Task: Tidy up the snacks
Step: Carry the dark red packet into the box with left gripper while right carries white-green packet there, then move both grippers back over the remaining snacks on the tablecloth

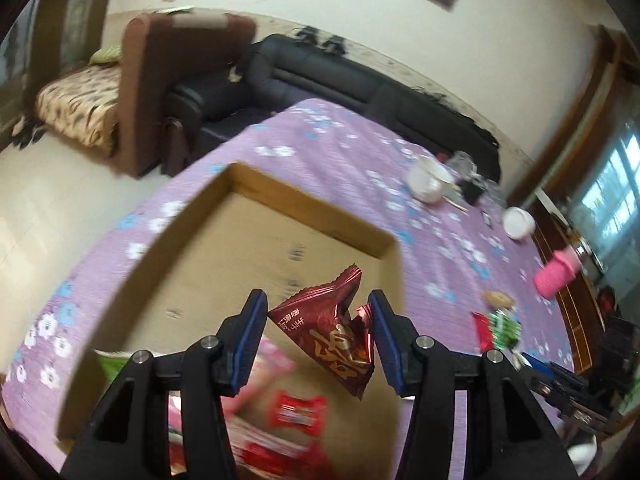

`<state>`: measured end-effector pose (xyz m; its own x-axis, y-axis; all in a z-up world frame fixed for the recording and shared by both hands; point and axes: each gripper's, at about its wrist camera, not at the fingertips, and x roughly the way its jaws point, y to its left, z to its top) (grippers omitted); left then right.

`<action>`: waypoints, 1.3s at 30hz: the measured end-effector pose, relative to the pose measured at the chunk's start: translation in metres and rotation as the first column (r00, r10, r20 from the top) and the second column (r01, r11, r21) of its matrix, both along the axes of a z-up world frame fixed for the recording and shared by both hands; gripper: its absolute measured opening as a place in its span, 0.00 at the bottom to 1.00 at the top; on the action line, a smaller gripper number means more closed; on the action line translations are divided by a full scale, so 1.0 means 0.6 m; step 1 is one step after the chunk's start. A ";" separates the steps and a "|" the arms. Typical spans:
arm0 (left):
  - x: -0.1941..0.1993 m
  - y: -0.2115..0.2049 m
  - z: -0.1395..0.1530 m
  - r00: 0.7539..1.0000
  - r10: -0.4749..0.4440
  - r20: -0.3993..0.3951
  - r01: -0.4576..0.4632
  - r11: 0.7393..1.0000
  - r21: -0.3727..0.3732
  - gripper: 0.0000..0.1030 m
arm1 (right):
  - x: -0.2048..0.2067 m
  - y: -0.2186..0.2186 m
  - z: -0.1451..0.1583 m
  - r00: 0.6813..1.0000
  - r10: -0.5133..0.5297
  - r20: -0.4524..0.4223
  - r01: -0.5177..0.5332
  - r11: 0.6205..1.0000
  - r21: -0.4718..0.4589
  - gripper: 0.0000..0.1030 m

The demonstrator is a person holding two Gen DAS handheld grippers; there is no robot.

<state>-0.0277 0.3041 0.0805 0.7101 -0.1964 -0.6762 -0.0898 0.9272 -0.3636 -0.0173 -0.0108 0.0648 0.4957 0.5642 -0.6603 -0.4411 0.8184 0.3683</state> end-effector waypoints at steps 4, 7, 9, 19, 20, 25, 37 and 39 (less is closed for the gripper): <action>0.016 0.039 -0.029 0.999 0.032 -0.036 -0.033 0.999 -0.033 0.50 | 0.012 0.091 0.009 0.997 0.082 -0.013 -0.082 0.997 -0.006 0.40; 0.026 0.056 -0.044 0.997 0.056 -0.061 -0.059 0.997 -0.044 0.50 | 0.020 0.162 0.009 0.990 0.141 -0.018 -0.142 0.990 -0.026 0.40; 0.030 0.065 -0.048 0.995 0.066 -0.075 -0.071 0.996 -0.062 0.51 | 0.027 0.204 0.007 0.984 0.176 -0.027 -0.177 0.983 -0.045 0.40; 0.021 0.098 -0.059 0.991 0.105 -0.079 -0.117 0.977 -0.175 0.58 | 0.057 0.331 -0.031 0.970 0.234 -0.072 -0.243 0.958 -0.152 0.41; 0.019 0.099 -0.059 0.992 0.106 -0.074 -0.118 0.976 -0.184 0.59 | 0.058 0.336 -0.033 0.971 0.227 -0.068 -0.236 0.959 -0.160 0.41; 0.000 0.099 -0.051 0.993 0.106 -0.046 -0.113 0.966 -0.232 0.61 | 0.057 0.318 -0.016 0.978 0.201 -0.061 -0.207 0.972 -0.113 0.44; -0.109 0.044 -0.023 0.994 0.085 0.072 -0.056 0.941 -0.334 0.76 | 0.054 0.144 -0.038 0.998 0.009 -0.059 -0.019 0.986 -0.167 0.55; -0.115 0.028 -0.024 0.996 0.067 0.064 -0.041 0.941 -0.335 0.77 | 0.056 0.150 -0.045 0.998 0.002 -0.069 -0.013 0.987 -0.158 0.55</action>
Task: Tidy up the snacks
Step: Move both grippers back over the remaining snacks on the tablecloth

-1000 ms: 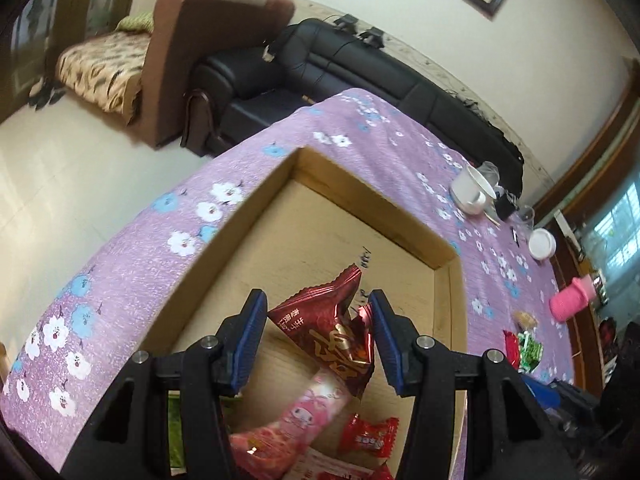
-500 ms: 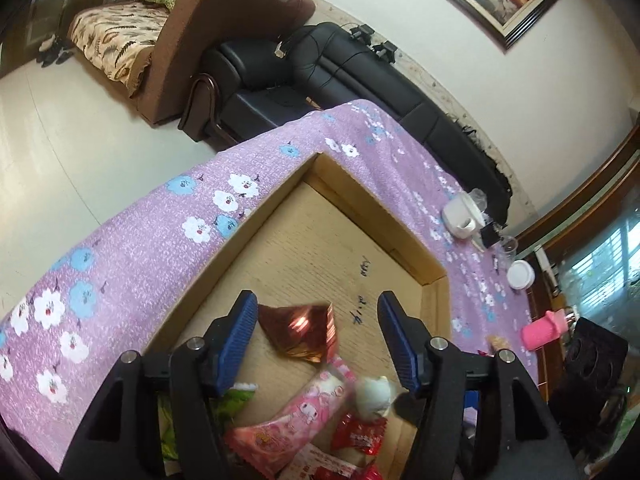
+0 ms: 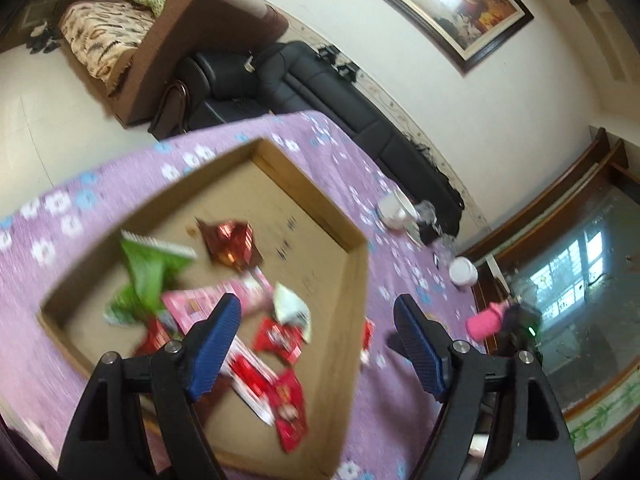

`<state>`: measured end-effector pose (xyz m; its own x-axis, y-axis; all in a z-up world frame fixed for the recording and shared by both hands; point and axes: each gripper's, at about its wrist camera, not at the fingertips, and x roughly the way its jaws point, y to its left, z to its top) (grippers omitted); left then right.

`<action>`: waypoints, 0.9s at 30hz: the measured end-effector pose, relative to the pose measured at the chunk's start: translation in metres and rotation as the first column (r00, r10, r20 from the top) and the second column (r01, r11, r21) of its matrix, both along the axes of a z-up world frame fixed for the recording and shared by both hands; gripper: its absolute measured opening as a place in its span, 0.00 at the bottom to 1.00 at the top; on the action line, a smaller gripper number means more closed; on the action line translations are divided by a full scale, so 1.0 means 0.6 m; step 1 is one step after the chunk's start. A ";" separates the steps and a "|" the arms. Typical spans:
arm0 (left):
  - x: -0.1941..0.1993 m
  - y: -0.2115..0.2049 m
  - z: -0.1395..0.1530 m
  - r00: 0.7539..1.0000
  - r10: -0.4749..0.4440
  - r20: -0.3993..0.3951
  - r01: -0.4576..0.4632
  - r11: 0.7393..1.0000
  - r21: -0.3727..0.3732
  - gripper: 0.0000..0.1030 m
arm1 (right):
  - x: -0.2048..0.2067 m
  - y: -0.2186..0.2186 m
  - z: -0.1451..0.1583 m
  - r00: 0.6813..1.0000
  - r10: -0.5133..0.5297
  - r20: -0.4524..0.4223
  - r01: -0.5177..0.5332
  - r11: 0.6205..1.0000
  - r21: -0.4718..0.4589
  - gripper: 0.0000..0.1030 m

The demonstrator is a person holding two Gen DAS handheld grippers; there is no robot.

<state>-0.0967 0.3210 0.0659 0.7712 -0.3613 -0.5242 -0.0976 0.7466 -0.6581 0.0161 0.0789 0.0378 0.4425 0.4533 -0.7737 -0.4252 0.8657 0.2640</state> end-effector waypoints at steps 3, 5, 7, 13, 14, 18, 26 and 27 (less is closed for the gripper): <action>-0.007 -0.016 0.005 1.000 -0.018 -0.003 0.018 1.000 0.008 0.77 | 0.017 0.025 -0.015 1.000 -0.020 -0.011 0.020 1.000 -0.017 0.55; -0.010 -0.029 0.009 1.000 -0.030 0.002 0.030 0.999 0.021 0.77 | 0.021 0.038 -0.025 0.999 -0.028 -0.023 0.028 0.999 -0.029 0.54; -0.012 -0.042 0.014 0.999 -0.046 0.005 0.046 0.998 0.036 0.77 | 0.024 0.047 -0.040 0.999 -0.030 -0.035 0.028 0.999 -0.042 0.42; -0.009 -0.092 0.016 0.992 -0.129 -0.001 0.129 0.990 0.063 0.77 | -0.003 -0.013 -0.041 0.993 -0.115 -0.027 0.113 0.991 -0.065 0.27; -0.010 -0.103 0.016 0.989 -0.148 -0.001 0.147 0.987 0.070 0.77 | -0.010 -0.029 -0.042 0.991 -0.128 -0.039 0.126 0.991 -0.052 0.27; 0.001 -0.164 0.018 0.967 -0.253 -0.003 0.252 0.961 0.114 0.77 | -0.056 -0.090 -0.039 0.985 -0.143 -0.097 0.142 0.990 -0.020 0.30; 0.020 -0.269 -0.016 0.919 -0.385 -0.079 0.394 0.903 0.175 0.77 | -0.113 -0.241 -0.008 0.977 -0.214 0.018 0.214 0.977 0.014 0.46; 0.024 -0.278 -0.024 0.915 -0.391 -0.094 0.402 0.899 0.174 0.77 | -0.107 -0.268 -0.006 0.967 -0.254 0.027 0.254 0.967 0.009 0.47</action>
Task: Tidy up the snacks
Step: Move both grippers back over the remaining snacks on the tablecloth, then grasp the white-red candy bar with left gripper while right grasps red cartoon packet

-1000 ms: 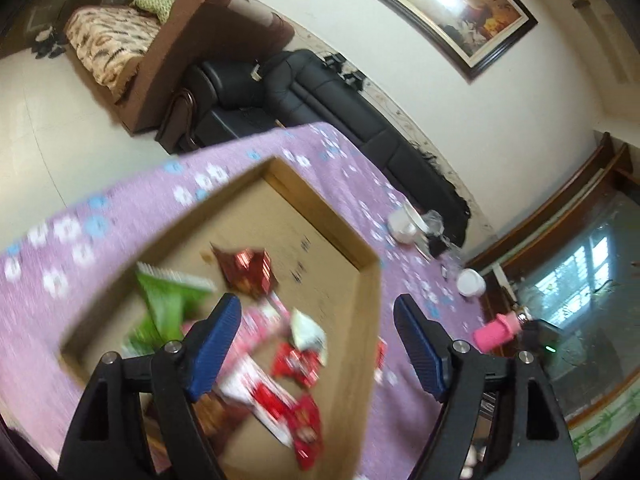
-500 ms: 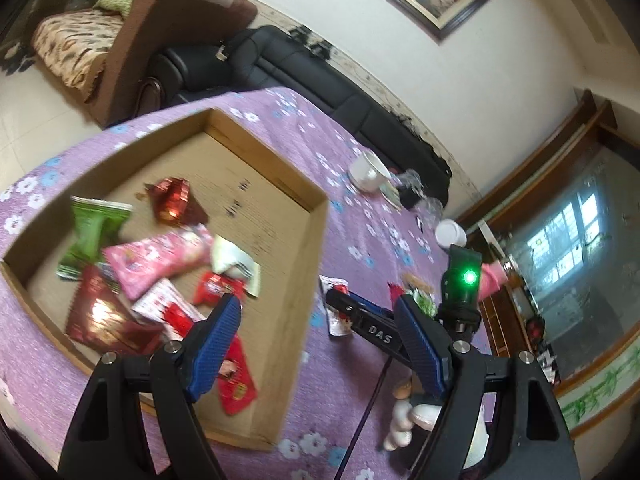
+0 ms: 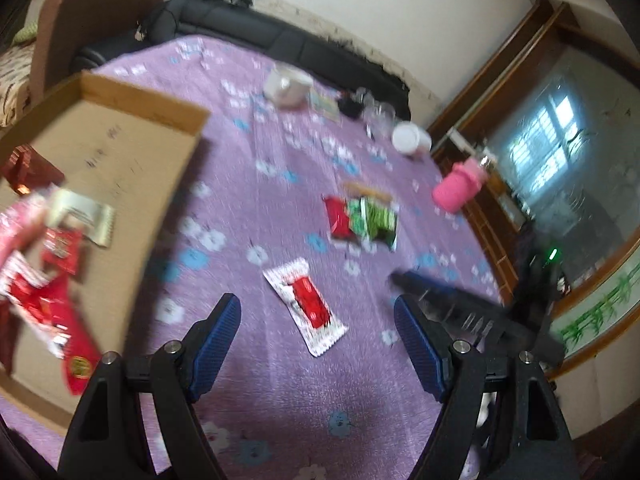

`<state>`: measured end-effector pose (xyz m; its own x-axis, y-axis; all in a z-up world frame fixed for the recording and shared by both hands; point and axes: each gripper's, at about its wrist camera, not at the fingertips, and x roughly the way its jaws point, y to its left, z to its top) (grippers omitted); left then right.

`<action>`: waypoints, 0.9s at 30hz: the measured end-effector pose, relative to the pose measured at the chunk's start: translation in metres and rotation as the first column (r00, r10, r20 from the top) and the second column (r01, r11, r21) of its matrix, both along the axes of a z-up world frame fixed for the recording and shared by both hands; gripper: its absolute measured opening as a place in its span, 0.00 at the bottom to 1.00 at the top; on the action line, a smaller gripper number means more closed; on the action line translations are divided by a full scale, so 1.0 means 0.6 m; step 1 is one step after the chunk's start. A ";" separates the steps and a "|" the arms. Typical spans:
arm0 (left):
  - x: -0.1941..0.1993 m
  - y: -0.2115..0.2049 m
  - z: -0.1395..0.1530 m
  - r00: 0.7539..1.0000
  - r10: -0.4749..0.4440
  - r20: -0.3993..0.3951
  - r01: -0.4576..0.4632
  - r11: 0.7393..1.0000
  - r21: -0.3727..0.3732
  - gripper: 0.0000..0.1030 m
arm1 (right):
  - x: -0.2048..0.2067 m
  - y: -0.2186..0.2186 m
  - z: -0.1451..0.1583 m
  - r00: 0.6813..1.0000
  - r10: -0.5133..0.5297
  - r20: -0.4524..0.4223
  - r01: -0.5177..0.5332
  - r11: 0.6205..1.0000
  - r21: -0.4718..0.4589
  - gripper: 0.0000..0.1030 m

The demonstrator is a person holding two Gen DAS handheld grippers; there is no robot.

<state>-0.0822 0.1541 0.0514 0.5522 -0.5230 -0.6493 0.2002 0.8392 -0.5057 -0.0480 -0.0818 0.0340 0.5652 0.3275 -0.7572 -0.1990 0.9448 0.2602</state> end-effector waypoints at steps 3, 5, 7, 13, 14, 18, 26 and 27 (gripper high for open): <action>0.013 -0.034 -0.026 0.999 -0.026 -0.041 0.028 0.998 0.050 0.77 | 0.016 -0.047 0.003 0.997 -0.068 0.026 0.068 0.998 0.002 0.47; 0.016 -0.050 -0.035 0.997 -0.040 -0.060 0.044 0.996 0.075 0.77 | 0.035 -0.057 0.006 0.996 -0.079 0.035 0.079 0.997 0.009 0.47; 0.023 -0.063 -0.042 0.996 -0.045 -0.072 0.053 0.993 0.106 0.77 | 0.051 -0.050 0.013 0.998 -0.044 0.049 0.041 0.998 0.051 0.47; 0.046 -0.090 -0.048 0.999 -0.020 -0.041 0.027 0.980 0.196 0.74 | 0.114 0.029 0.010 0.994 0.096 0.048 -0.100 0.991 0.086 0.48; 0.048 -0.090 -0.048 0.999 -0.014 -0.036 0.021 0.980 0.198 0.72 | 0.124 0.041 0.005 0.994 0.103 0.042 -0.105 0.992 0.064 0.48; 0.048 -0.087 -0.050 1.000 -0.020 -0.021 0.024 0.980 0.197 0.51 | 0.158 0.091 -0.021 0.995 0.096 0.021 -0.093 0.988 -0.126 0.48; 0.060 -0.133 -0.048 0.996 -0.093 -0.004 0.088 0.939 0.333 0.50 | 0.171 0.111 -0.040 0.996 0.085 0.016 -0.080 0.974 -0.211 0.27; 0.061 -0.139 -0.049 0.995 -0.100 0.007 0.091 0.933 0.349 0.50 | 0.173 0.108 -0.040 0.996 0.089 0.006 -0.086 0.977 -0.198 0.22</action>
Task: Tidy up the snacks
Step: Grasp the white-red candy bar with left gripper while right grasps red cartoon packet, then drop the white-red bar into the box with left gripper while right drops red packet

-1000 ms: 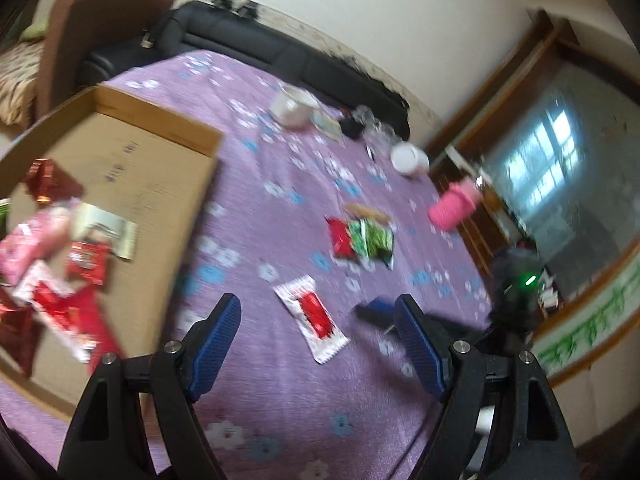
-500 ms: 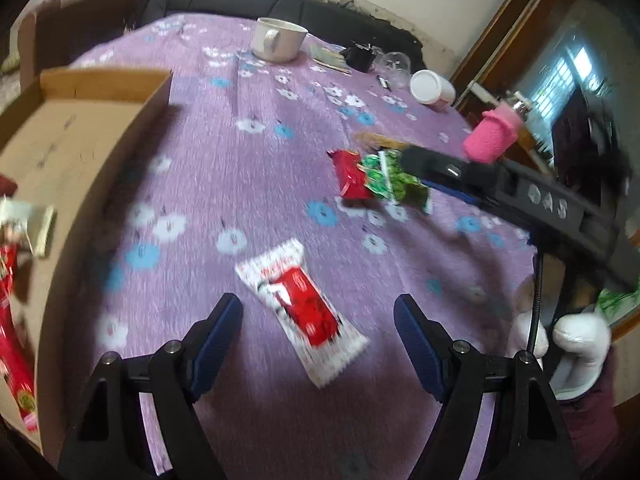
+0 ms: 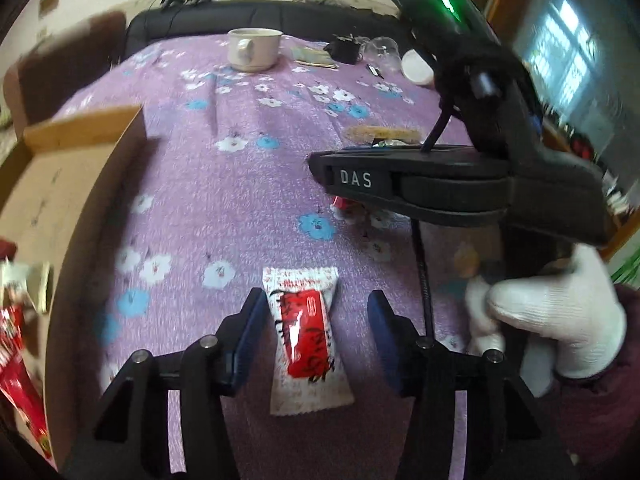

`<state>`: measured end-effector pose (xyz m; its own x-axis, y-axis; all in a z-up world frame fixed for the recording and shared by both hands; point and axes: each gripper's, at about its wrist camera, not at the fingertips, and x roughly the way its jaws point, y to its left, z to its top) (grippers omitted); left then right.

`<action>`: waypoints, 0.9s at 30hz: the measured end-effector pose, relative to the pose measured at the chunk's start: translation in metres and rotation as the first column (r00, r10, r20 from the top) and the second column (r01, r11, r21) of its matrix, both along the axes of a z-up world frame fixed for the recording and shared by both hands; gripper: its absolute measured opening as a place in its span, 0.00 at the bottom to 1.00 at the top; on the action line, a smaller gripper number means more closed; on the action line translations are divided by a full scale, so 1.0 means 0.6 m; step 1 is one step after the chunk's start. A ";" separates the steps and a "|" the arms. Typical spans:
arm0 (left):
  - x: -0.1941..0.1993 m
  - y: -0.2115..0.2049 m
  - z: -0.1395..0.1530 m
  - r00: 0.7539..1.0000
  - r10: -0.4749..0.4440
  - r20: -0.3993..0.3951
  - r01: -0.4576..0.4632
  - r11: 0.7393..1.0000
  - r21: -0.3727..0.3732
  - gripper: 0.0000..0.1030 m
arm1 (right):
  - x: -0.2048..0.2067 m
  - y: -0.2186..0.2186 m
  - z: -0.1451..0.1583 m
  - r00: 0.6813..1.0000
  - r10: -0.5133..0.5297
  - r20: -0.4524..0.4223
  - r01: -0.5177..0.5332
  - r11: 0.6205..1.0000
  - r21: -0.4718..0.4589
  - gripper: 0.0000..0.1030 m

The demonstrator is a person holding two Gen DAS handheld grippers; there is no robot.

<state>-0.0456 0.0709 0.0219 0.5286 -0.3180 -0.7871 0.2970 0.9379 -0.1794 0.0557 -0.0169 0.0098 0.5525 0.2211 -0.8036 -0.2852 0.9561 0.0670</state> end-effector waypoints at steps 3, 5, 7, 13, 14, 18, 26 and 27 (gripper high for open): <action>-0.002 0.009 -0.001 1.000 -0.015 -0.003 0.015 0.999 -0.043 0.30 | -0.006 -0.016 0.003 1.000 -0.013 -0.023 0.014 0.998 0.054 0.20; -0.006 0.027 -0.001 1.000 0.000 -0.013 -0.001 0.995 -0.102 0.28 | -0.015 -0.030 0.008 0.999 -0.014 -0.036 0.018 0.994 0.111 0.20; -0.016 0.047 0.008 1.000 0.019 -0.005 -0.019 0.989 -0.145 0.28 | -0.028 -0.049 0.018 0.999 -0.019 -0.043 0.026 0.985 0.172 0.20; -0.041 0.084 0.037 0.998 0.060 0.032 -0.053 0.981 -0.189 0.28 | -0.073 -0.060 0.054 1.000 -0.007 -0.022 0.012 0.973 0.232 0.20; -0.044 0.094 0.043 0.997 0.072 0.038 -0.063 0.977 -0.203 0.28 | -0.077 -0.057 0.059 1.000 0.000 -0.020 0.005 0.971 0.238 0.21; -0.048 0.137 0.072 0.990 0.126 0.065 -0.107 0.966 -0.236 0.28 | -0.098 -0.035 0.084 0.999 0.042 -0.004 -0.039 0.964 0.263 0.21; -0.015 0.277 0.104 0.953 0.292 0.075 -0.267 0.932 -0.244 0.28 | -0.101 0.052 0.114 0.991 0.136 0.012 -0.133 0.950 0.281 0.21; -0.011 0.291 0.105 0.949 0.307 0.074 -0.281 0.928 -0.243 0.28 | -0.098 0.071 0.114 0.988 0.151 0.009 -0.148 0.948 0.281 0.21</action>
<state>-0.0520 0.2455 0.0849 0.7037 -0.2982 -0.6449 0.0439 0.9242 -0.3795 -0.0031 0.0255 0.0783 0.4861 0.5176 -0.7041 -0.4210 0.8448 0.3304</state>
